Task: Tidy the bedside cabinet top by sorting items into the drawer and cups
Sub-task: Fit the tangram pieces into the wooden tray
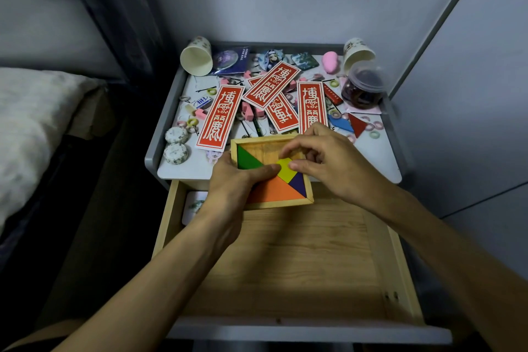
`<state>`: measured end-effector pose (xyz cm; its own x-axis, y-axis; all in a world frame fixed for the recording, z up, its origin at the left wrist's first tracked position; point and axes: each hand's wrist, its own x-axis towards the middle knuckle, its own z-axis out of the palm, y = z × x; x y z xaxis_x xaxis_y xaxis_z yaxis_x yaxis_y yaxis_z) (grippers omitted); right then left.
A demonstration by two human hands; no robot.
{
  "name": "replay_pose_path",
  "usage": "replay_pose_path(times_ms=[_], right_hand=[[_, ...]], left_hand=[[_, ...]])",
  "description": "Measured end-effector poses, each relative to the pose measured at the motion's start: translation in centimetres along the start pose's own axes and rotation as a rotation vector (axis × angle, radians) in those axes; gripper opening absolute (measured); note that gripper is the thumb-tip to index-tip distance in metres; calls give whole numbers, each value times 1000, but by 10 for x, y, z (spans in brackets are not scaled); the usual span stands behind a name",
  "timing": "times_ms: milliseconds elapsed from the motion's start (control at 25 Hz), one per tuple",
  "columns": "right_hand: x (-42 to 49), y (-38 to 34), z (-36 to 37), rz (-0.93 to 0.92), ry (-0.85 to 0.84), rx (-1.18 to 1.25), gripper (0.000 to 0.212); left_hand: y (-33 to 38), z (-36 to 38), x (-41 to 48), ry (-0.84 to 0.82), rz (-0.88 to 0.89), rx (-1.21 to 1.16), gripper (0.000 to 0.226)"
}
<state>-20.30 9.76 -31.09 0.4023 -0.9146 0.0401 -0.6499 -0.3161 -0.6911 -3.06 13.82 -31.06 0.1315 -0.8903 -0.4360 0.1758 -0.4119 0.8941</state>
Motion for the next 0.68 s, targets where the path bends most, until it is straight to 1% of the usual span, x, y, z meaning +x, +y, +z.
replay_pose_path(times_ms=[80, 120, 200, 240, 280, 360, 400, 480, 600, 680], right_hand=[[0, -1, 0, -9, 6, 24, 21], [1, 0, -3, 0, 38, 63, 21], [3, 9, -16, 85, 164, 145, 17], [5, 16, -22, 150, 226, 131, 13], [7, 25, -26, 218, 249, 61, 8], [7, 40, -22, 332, 179, -121, 14], [7, 46, -15, 356, 135, -196, 19], [6, 57, -2, 340, 117, -310, 26], [10, 64, -2, 360, 135, -323, 25], [13, 66, -5, 374, 120, -315, 22]], left_hand=[[1, 0, -1, 3, -5, 0, 43], [2, 1, -1, 6, -11, -4, 42], [3, 0, -1, 21, -24, -11, 45], [3, -1, 0, 31, -28, -17, 47], [3, -2, 0, 42, -32, -25, 48], [4, -3, 0, 63, -39, -46, 48], [4, -4, 1, 72, -40, -56, 46], [5, -3, 1, 80, -44, -60, 37], [5, -2, 1, 93, -49, -67, 29], [5, -2, 2, 101, -51, -53, 30]])
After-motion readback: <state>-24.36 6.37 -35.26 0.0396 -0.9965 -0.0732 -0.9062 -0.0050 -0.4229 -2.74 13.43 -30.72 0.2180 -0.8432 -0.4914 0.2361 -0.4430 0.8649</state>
